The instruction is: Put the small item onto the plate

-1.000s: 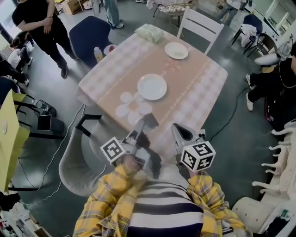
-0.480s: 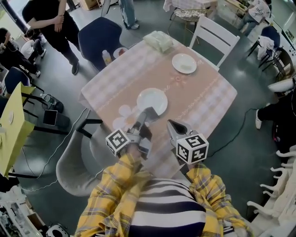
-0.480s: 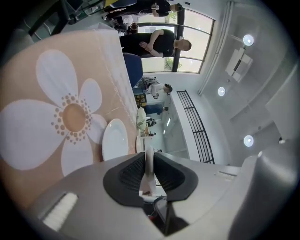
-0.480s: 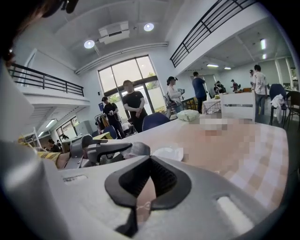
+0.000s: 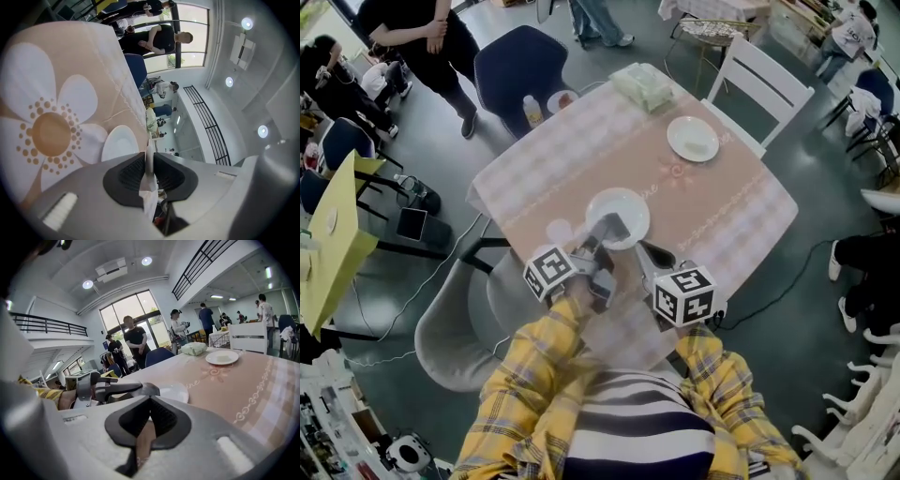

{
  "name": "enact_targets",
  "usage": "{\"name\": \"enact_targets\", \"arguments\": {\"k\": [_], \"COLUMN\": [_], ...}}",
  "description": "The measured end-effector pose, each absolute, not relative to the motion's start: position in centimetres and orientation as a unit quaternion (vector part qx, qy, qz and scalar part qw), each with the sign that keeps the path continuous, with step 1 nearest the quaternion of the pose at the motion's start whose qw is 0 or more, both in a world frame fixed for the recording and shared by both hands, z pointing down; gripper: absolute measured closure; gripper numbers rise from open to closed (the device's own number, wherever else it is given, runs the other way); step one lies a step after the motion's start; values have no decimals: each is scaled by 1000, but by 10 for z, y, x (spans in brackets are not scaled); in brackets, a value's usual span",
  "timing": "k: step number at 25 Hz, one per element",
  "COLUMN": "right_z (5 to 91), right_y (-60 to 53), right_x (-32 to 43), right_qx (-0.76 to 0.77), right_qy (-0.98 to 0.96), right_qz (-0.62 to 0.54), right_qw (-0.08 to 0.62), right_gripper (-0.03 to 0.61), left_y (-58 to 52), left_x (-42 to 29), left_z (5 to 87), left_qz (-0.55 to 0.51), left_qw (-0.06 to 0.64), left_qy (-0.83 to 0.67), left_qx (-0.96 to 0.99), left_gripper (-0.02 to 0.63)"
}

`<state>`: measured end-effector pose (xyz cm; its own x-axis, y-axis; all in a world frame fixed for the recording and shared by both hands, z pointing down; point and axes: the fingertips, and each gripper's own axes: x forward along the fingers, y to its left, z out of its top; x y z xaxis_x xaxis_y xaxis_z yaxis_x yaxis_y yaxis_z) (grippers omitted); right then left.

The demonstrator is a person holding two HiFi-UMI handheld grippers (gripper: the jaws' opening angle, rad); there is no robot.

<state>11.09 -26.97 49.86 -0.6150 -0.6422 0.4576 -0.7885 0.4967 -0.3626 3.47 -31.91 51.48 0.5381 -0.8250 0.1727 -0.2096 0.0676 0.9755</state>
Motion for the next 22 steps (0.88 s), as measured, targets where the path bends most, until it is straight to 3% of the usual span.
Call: {"name": "enact_targets", "arguments": {"k": [14, 17, 22], "right_z": [511, 511, 510], "right_y": [-275, -274, -272], "right_x": [111, 107, 105], "right_qx": [411, 408, 404], "right_qy": [-853, -855, -857], "right_qz": [294, 295, 295], "right_qw": [128, 127, 125], "right_gripper": [583, 583, 583], "left_y": [-347, -350, -348], "left_x": [58, 53, 42], "left_z": [531, 531, 534], "left_qz": [-92, -49, 96], "left_qw": [590, 566, 442], "left_qy": [-413, -420, -458], "left_qx": [688, 708, 765], "left_gripper": [558, 445, 410]}}
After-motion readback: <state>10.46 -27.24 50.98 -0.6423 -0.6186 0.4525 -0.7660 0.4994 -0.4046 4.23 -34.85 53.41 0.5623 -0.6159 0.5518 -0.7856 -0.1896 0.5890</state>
